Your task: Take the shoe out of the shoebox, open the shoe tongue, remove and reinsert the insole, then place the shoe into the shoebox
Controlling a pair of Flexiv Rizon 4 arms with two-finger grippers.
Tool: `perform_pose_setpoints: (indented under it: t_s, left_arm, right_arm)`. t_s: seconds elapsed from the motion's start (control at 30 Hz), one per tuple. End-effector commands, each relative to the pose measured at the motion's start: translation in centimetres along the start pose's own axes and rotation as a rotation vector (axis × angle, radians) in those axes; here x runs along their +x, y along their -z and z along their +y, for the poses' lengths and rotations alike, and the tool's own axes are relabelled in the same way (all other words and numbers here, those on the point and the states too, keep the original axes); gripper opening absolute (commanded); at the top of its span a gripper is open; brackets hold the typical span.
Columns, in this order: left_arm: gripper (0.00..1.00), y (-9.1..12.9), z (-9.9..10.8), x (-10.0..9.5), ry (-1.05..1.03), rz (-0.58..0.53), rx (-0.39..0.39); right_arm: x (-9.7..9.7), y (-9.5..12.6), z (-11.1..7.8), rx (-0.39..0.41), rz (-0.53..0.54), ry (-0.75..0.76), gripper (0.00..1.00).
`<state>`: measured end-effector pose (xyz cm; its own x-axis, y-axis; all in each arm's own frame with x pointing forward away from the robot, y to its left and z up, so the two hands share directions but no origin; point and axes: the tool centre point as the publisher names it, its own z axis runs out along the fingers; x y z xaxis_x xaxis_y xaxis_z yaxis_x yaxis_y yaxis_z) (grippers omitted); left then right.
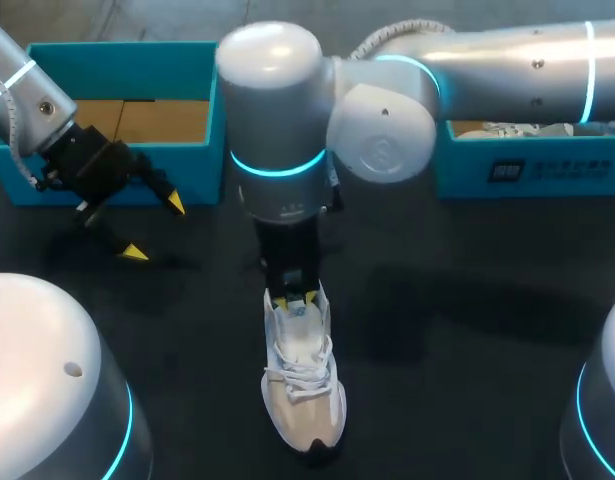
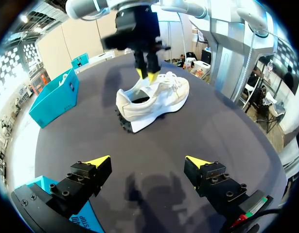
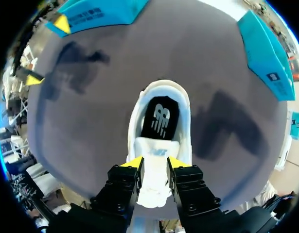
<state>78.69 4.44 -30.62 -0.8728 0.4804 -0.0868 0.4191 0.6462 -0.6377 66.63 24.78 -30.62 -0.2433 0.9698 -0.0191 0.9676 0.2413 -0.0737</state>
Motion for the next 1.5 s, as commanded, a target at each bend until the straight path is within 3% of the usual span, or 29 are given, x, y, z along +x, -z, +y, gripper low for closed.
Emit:
perform_pose_setpoints:
  t_s: [0.03, 0.07, 0.13, 0.17, 0.2, 0.33, 0.5, 0.77, 1.23, 1.37, 1.5]
  left_arm:
    - [1.0, 0.1, 0.0, 0.0, 0.0, 0.002, -0.003]
    - [1.0, 0.1, 0.0, 0.0, 0.0, 0.002, -0.003]
    - [1.0, 0.1, 0.0, 0.0, 0.0, 0.002, -0.003]
    - [1.0, 0.1, 0.0, 0.0, 0.0, 0.002, -0.003]
    - [1.0, 0.1, 0.0, 0.0, 0.0, 0.002, -0.003]
    - [1.0, 0.1, 0.0, 0.0, 0.0, 0.002, -0.003]
    - [1.0, 0.1, 0.0, 0.0, 0.0, 0.002, -0.003]
    - [1.0, 0.1, 0.0, 0.0, 0.0, 0.002, -0.003]
    - [1.0, 0.1, 0.0, 0.0, 0.0, 0.002, -0.003]
    - [1.0, 0.1, 0.0, 0.0, 0.0, 0.002, -0.003]
    - [1.0, 0.1, 0.0, 0.0, 0.0, 0.002, -0.003]
  right_arm:
    - [-0.1, 2.4, -0.1, -0.005, 0.015, 0.1, 0.4]
    - [-0.1, 2.5, 0.0, -0.011, 0.027, 0.143, 0.47]
    - [-0.2, 2.8, 0.1, -0.016, 0.051, 0.216, 0.84]
    - [-0.1, 2.9, 0.1, -0.013, 0.054, 0.239, 0.97]
    - [-0.1, 3.3, 0.1, -0.011, 0.05, 0.252, 1.0]
    - [0.0, 4.6, 0.0, -0.051, 0.079, 0.396, 1.0]
    - [-0.2, 5.7, 0.1, -0.033, 0.07, 0.53, 1.0]
    - [-1.3, 6.1, 0.3, -0.168, 0.209, 0.854, 1.0]
    - [-1.3, 6.1, 0.3, -0.168, 0.209, 0.854, 1.0]
    - [-1.1, 6.1, 1.3, -0.216, 0.056, 1.041, 1.0]
    - [-1.6, 5.2, 2.1, -0.262, 0.029, 1.168, 1.0]
